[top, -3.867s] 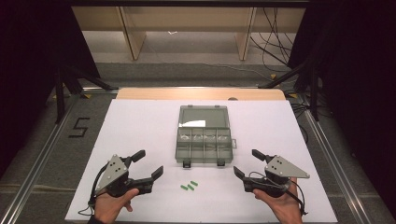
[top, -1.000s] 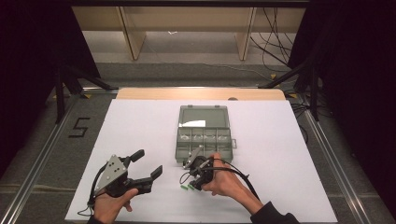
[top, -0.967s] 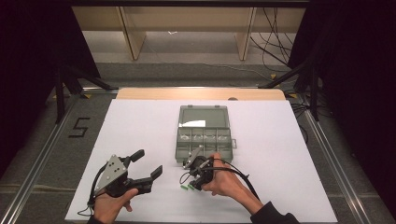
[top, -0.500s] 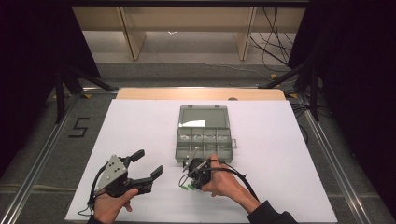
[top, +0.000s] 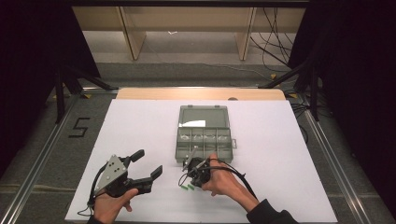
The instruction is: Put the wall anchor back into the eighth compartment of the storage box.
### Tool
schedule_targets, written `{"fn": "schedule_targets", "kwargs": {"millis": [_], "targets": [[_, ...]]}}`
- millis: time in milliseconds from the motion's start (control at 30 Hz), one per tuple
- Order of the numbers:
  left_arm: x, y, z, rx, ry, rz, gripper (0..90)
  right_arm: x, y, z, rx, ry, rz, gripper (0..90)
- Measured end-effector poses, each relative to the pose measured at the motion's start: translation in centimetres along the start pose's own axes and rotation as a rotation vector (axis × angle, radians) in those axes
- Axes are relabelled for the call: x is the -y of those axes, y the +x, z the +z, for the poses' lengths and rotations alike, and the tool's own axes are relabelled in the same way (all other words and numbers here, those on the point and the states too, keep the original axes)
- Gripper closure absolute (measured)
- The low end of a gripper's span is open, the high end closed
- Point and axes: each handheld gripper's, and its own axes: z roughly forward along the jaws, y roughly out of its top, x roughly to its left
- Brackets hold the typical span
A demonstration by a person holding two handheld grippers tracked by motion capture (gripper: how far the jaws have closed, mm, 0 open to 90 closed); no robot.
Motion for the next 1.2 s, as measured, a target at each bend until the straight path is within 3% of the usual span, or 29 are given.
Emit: {"fn": "schedule_targets", "kwargs": {"millis": [233, 400, 567, 867, 1200], "targets": [[0.0, -0.1, 0.0, 0.002, -0.004, -0.004, 16.5, 0.2, -0.5, -1.4, -0.002, -0.029, -0.005, 84.3], [-0.1, 0.0, -0.1, 0.003, -0.002, 0.009, 16.5, 0.9, -1.9, -4.0, 0.027, -0.084, 0.029, 84.3], [-0.1, -0.1, -0.1, 0.001, -0.001, 0.003, 16.5, 1.4, -2.5, -4.8, 0.033, -0.107, 0.054, 84.3], [-0.1, -0.1, -0.1, 0.000, -0.003, 0.003, 16.5, 2.7, -4.7, -7.2, 0.097, -0.156, 0.097, 84.3], [-0.1, -0.3, -0.1, -0.001, -0.003, 0.006, 16.5, 3.8, -6.1, -8.1, 0.184, -0.149, 0.131, 84.3]]}}
